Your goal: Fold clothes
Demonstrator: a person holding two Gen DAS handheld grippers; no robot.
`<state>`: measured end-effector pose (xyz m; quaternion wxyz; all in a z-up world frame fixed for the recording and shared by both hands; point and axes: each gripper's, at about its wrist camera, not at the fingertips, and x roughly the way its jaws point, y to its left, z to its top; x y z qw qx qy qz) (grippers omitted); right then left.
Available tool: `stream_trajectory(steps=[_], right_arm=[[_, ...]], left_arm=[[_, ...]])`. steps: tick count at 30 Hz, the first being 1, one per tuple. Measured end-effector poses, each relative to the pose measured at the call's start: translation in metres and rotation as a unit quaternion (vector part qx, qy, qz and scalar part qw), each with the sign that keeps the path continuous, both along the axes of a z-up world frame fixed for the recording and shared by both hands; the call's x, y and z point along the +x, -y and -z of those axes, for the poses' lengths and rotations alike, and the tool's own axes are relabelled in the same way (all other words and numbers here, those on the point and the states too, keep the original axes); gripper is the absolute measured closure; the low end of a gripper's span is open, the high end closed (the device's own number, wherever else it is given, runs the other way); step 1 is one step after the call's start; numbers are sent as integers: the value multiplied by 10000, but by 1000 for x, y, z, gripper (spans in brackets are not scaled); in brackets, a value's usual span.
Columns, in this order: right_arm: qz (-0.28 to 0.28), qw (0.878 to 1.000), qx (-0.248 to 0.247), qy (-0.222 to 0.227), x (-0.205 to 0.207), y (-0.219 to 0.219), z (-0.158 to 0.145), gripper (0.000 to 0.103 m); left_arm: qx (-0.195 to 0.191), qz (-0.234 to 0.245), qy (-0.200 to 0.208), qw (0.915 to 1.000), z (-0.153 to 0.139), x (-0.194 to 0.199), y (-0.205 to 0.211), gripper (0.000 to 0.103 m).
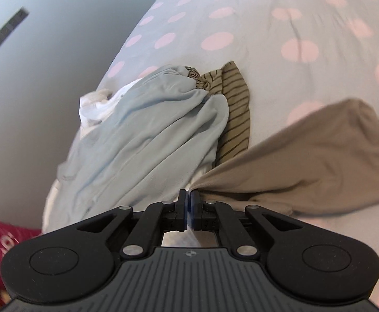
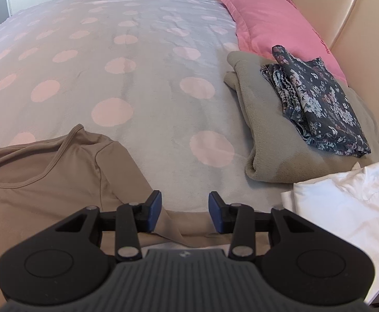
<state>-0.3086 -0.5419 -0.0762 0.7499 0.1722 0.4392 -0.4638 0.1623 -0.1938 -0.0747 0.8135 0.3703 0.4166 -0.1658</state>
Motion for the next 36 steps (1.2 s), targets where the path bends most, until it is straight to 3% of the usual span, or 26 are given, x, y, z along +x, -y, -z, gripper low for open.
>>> stream_trajectory(steps=[2,4,6,10,15,22,30,36], right_arm=[[3,10000,11,30,0,0,0,60],[2,10000,28,67,0,1,0,60],[-26,9999,47,122,1,3,-1,60],[-144,9995,131,264,9,9,-2,60],[-374,9970,360,574,28,20,-3,60],[-782,9923,504,820,68,39,6,61],[-513,9895,1046,858,83,76,45,61],[-492,9819,1511,1034,86,83,63,60]], left_arm=[[-195,151,65,9997,-12,-7,0,86],[-422,345,104,9985,-24,-14,2,67],[-728,645,83,9952,-34,-24,8,62],[-1166,1317,-145,9843,-41,-41,32,62],[-1295,1815,-519,9734,-31,-52,79,63],[-1517,1870,-743,9677,-3,-48,125,67],[-1681,2065,-1136,9572,28,-39,153,67],[-1632,2027,-1374,9557,49,-40,174,67]])
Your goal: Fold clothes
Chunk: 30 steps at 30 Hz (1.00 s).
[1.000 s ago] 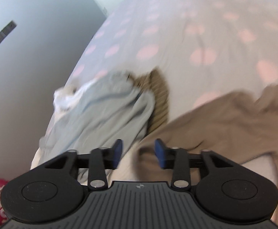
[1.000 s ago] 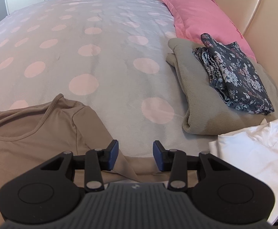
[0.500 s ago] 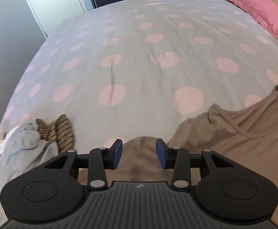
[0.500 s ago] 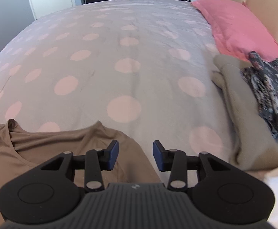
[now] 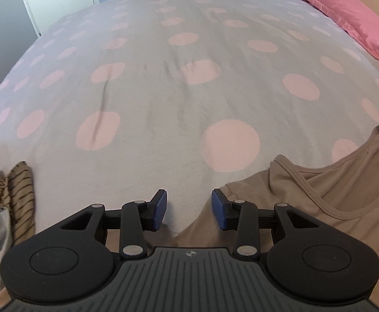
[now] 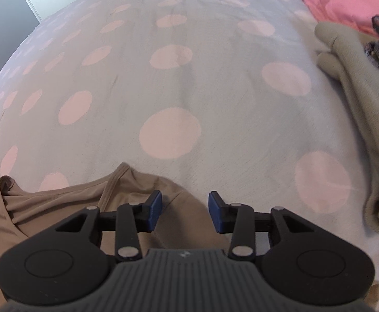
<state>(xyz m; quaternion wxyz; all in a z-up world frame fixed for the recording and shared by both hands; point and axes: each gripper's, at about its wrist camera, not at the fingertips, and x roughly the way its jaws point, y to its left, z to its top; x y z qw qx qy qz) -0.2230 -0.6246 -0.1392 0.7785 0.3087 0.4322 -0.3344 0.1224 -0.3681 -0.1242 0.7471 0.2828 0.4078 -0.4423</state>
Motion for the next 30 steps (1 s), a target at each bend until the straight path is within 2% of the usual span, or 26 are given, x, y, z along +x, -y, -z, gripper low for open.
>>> stream_trajectory(steps=[3,4,5,7,8,11,16,19,23,28,30], right_arm=[[1,9998,198,-24,1,-2,10,61],[6,9998,176,-53,1,-3,12,66],[11,9999,149,-81,1,-4,13,77],[53,9999,136,-41,1,-3,12,89],[106,9998,181,51,0,-2,11,95],[162,9996,80,215,-3,-2,-1,96],[135,9975,-406,561,-6,0,-34,99],[79,9958,-648,648,-4,3,-48,99],[171,9949,-843,526,4,5,-44,103],[242,9967,-712,310,8,13,-25,103],[227,9974,-641,256,8,14,-21,98]], left_arm=[[100,180,-51,9998,8,-9,5,67],[127,235,-22,9996,9,-11,6,70],[153,291,7,9995,10,-14,7,72],[68,284,-9,9996,6,-15,6,102],[8,265,-27,9996,3,-15,5,102],[-211,159,-66,9996,-8,-14,2,103],[-827,-403,118,9957,-45,3,-9,103],[-987,-557,165,9934,-55,13,-11,103],[-716,-532,359,9954,-39,9,-2,103],[-195,-436,408,9980,-12,5,4,102],[-128,-436,392,9982,-7,6,3,101]])
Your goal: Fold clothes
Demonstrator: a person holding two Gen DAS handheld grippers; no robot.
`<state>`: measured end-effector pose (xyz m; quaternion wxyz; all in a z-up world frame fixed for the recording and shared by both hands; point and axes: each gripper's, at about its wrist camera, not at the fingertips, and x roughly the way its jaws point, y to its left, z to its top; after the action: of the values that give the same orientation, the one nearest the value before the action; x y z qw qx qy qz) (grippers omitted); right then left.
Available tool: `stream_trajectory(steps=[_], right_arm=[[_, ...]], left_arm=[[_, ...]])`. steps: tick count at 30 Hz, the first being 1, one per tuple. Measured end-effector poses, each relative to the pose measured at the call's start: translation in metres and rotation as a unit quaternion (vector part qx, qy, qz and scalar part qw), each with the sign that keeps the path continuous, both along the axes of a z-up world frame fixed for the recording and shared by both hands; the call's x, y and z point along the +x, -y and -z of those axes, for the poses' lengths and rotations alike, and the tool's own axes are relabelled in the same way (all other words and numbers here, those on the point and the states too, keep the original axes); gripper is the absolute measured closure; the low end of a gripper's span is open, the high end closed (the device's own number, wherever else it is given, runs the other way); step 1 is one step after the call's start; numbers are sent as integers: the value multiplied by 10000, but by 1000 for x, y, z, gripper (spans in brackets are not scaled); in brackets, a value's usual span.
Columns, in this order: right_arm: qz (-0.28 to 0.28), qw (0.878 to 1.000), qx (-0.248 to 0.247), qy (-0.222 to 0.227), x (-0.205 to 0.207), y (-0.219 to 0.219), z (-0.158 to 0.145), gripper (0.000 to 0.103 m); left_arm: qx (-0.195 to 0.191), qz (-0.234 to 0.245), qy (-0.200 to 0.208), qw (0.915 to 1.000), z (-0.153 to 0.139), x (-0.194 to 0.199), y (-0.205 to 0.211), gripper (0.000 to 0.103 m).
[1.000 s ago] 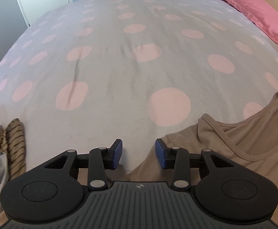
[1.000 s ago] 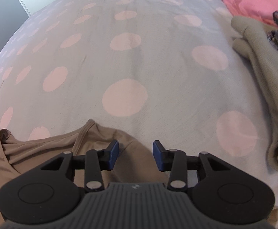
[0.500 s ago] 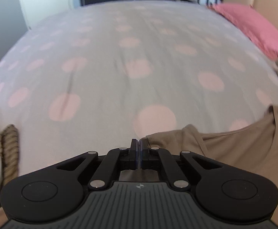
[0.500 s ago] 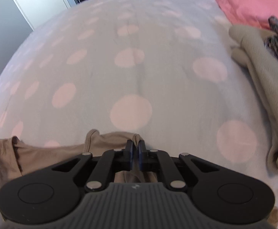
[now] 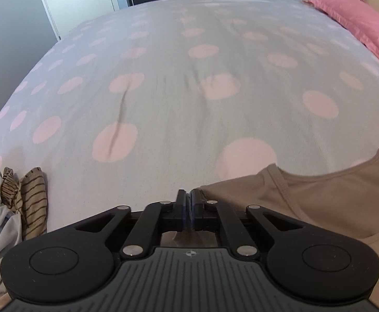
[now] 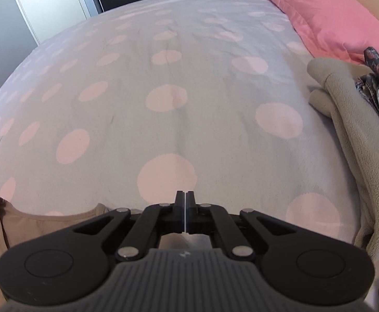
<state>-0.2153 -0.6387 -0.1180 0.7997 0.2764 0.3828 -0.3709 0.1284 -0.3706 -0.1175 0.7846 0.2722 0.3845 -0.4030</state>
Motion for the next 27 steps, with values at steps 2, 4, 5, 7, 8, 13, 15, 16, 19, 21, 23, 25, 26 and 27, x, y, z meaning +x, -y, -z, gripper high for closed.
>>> stream_trajectory(steps=[2,4,5,7,8,13,15,16,19,21,23,25,26,27], right_arm=[[39,9999,116,61,-3,2,2,89],[70,9995,252,163,-7,4,4,70],[69,9994,298,168,-7,4,6,69],[79,9991,387,166,-7,3,11,69],[95,9989,428,163,-7,3,14,69],[-70,9958,906,59,0,-1,41,69],[-355,9972,650,-74,4,-13,43,68],[-469,9973,543,-153,6,-17,42,68],[-493,9973,514,-172,5,-18,41,83],[-449,9974,541,-156,5,-16,41,100],[-391,9980,473,-119,3,-14,36,101],[-267,9993,231,-111,0,-12,28,101],[-176,9998,90,-97,-2,-11,23,102],[-57,10000,-38,-65,-4,-8,19,102]], left_arm=[[21,-15,-54,10000,2,1,-2,100],[24,1,-101,9999,2,3,-4,98],[44,-11,-117,9999,3,3,-4,97],[96,-51,-148,9998,5,3,-4,93],[133,-54,-160,9998,7,3,-4,93],[299,67,-63,9995,15,-5,-1,93],[324,108,-20,9994,15,-7,-1,93],[318,103,-29,9994,15,-7,-1,93],[278,58,-90,9996,15,-4,-1,93],[269,72,-74,9996,15,-5,-1,94],[178,120,-137,9997,12,-6,-1,102],[57,109,-140,9998,7,-7,-1,103],[-21,80,-109,9999,5,-7,-2,103],[-100,51,-78,9999,2,-7,-2,103]])
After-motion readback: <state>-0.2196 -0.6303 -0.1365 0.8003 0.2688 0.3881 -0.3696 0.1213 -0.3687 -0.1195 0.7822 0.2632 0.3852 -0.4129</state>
